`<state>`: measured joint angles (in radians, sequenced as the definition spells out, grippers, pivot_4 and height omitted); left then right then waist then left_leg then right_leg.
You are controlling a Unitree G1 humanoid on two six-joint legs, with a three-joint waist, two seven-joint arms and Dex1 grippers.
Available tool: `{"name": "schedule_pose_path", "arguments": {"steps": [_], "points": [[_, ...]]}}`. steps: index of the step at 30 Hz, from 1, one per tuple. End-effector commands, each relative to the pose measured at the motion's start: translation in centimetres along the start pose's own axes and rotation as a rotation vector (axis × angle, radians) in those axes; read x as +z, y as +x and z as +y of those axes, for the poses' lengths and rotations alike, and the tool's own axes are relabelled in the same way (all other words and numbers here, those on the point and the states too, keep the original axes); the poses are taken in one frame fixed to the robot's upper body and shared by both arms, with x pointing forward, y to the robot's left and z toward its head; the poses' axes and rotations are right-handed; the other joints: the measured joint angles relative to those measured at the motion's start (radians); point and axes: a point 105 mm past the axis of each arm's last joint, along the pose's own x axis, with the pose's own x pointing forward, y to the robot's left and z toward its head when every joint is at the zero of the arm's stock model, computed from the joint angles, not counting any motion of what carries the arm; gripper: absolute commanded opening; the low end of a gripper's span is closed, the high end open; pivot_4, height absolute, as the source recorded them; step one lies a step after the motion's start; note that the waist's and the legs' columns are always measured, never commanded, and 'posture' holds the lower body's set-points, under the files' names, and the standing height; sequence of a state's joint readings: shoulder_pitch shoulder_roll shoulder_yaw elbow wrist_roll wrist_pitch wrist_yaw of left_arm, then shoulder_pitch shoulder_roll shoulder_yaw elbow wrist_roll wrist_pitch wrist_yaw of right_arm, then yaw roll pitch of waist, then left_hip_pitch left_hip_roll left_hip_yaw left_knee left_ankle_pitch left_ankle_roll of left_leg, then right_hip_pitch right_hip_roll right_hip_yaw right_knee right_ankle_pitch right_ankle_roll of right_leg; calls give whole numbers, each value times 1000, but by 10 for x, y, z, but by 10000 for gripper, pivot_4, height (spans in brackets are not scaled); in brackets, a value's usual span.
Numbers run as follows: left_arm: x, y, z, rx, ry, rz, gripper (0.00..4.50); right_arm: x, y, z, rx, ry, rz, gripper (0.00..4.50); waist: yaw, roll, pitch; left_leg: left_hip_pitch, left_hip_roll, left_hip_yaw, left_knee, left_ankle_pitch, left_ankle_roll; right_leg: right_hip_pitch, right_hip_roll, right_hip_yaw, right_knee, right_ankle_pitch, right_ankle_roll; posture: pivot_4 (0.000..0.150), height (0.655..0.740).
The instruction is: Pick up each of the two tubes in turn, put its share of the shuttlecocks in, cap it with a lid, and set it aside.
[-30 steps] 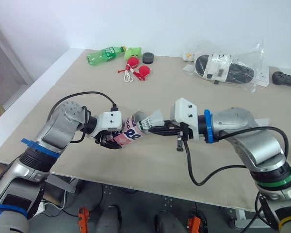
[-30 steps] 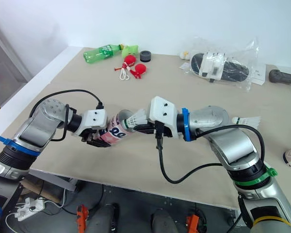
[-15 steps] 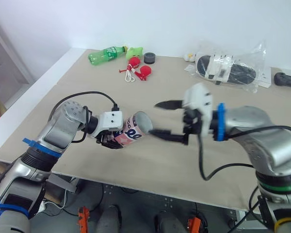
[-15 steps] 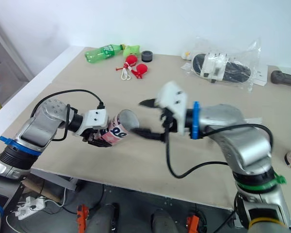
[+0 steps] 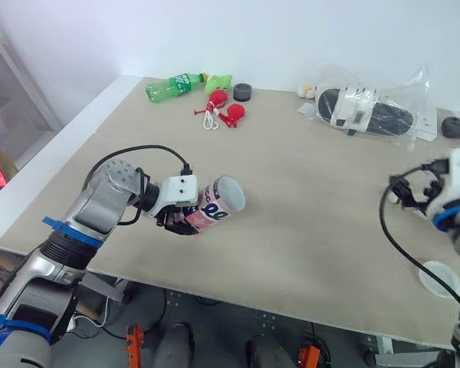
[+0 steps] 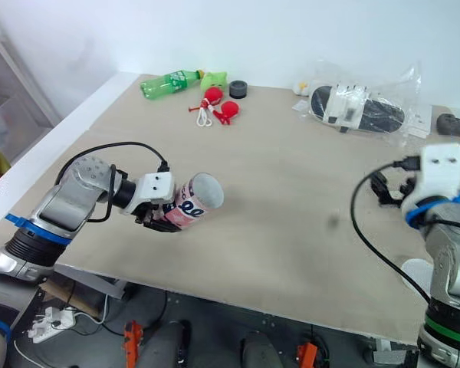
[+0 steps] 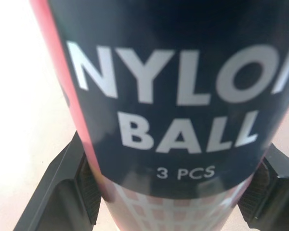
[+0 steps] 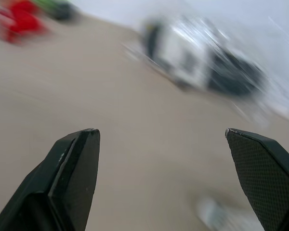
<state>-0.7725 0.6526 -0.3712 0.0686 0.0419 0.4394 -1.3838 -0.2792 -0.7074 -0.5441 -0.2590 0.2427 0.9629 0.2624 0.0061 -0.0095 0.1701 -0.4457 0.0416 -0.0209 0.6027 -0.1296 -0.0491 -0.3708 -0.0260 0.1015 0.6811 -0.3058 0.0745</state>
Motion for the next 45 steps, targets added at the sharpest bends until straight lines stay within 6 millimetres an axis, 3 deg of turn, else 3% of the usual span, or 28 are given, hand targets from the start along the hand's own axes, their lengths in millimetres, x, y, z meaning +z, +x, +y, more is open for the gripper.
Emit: {"name": "schedule_pose_path", "arguments": {"steps": [1, 5, 15, 24, 28, 34, 45], "points": [[-4, 24, -18, -100, -16, 2, 30410, 2, -2, -23, -90, -7, -15, 44494, 0, 1, -1, 1, 0, 0, 0, 1, 1, 0, 0, 0, 0, 0, 2, 1500, 7400], [-3, 25, -18, -99, -20, -3, 30410, -10, 4, -30, -105, 1, 8, 44494, 0, 1, -1, 1, 0, 0, 0, 1, 2, 0, 0, 0, 0, -1, 2, 1500, 7400], [-3, 25, -16, -85, -21, -9, 30410, -21, 28, -26, -15, 110, 55, 44494, -1, 2, -1, 1, -2, 0, 0, 1, 2, 1, 0, 2, 0, -1, 3, 1500, 7400], [-3, 24, -17, -80, -22, -9, 30410, -28, 34, -25, 8, 118, 80, 44494, -1, 2, -1, 1, -4, 0, 0, 1, 2, 2, -1, 4, 0, -1, 4, 1500, 7400], [-3, 24, -17, -77, -23, -8, 30410, -28, 34, -9, 83, 119, 79, 44494, -1, 2, -1, 1, -4, 0, 0, 2, 2, 2, -1, 4, 0, -1, 5, 1500, 7400], [-4, 23, -17, -75, -23, -6, 30410, -32, 36, -1, 105, 122, 84, 44494, -1, 2, -1, 1, -5, -1, 0, 2, 3, 2, -1, 5, 0, -1, 5, 1500, 7400], [-4, 21, -17, -73, -22, 1, 30410, -41, 54, 24, 139, 125, 88, 44494, -1, 2, -1, 1, -6, 0, 0, 2, 3, 2, -1, 6, 0, -1, 5, 1500, 7400]]}}
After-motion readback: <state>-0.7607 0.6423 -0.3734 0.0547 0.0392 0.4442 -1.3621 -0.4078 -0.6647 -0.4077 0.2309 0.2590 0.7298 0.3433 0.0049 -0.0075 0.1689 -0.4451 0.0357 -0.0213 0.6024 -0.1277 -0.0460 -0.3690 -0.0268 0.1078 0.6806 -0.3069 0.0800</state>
